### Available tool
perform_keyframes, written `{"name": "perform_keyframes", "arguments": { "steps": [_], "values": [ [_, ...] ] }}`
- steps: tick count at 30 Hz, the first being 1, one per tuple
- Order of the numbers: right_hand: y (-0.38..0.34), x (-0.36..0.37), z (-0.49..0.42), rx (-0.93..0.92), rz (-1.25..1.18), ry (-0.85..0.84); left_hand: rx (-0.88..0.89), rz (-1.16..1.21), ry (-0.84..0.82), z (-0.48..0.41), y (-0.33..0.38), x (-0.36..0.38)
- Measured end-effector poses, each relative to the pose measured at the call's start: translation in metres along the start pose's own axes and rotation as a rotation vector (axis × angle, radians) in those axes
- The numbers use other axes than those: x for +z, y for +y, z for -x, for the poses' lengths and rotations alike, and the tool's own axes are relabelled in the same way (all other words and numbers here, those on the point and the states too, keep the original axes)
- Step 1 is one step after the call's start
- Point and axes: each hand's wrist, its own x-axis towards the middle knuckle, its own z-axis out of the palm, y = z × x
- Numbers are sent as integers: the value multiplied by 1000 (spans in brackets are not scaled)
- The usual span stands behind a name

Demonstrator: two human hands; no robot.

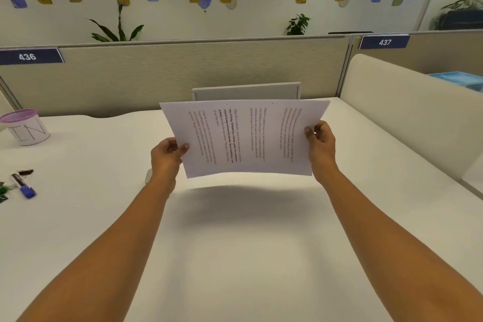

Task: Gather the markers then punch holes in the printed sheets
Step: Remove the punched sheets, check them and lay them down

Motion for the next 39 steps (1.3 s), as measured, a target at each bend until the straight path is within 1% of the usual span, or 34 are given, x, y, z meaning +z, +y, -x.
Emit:
{"name": "perform_keyframes", "arguments": {
  "steps": [5,11,14,17,20,22,25,29,31,34,36,39],
  "values": [
    [2,-3,4,-34,-16,-16,35,1,9,6,0,2],
    [28,-4,12,93,69,-55,23,-85,-2,15,-9,5],
    [28,-3,10,125,174,6,13,-140,12,14,-8,9],
    [37,-4,6,62,318,81,-9,-232,46,10,-8,13],
    [42,-2,6,107,281,161,-77,-267,111,6,-7,14],
    [44,0,7,119,332,179,-148,-215,139,2,-8,13],
    [46,2,7,154,474,84,-247,-60,142,-1,-9,13],
    [45,6,9,341,631,-164,-349,136,178,-3,-9,20],
    [40,14,12,448,555,-250,-379,205,189,-3,-9,24],
    [30,29,19,614,295,-371,-384,282,190,1,-12,34],
    [25,41,22,651,203,-460,-376,312,199,5,-17,43],
    [21,59,25,653,123,-518,-381,318,225,10,-26,57]
  ]
}}
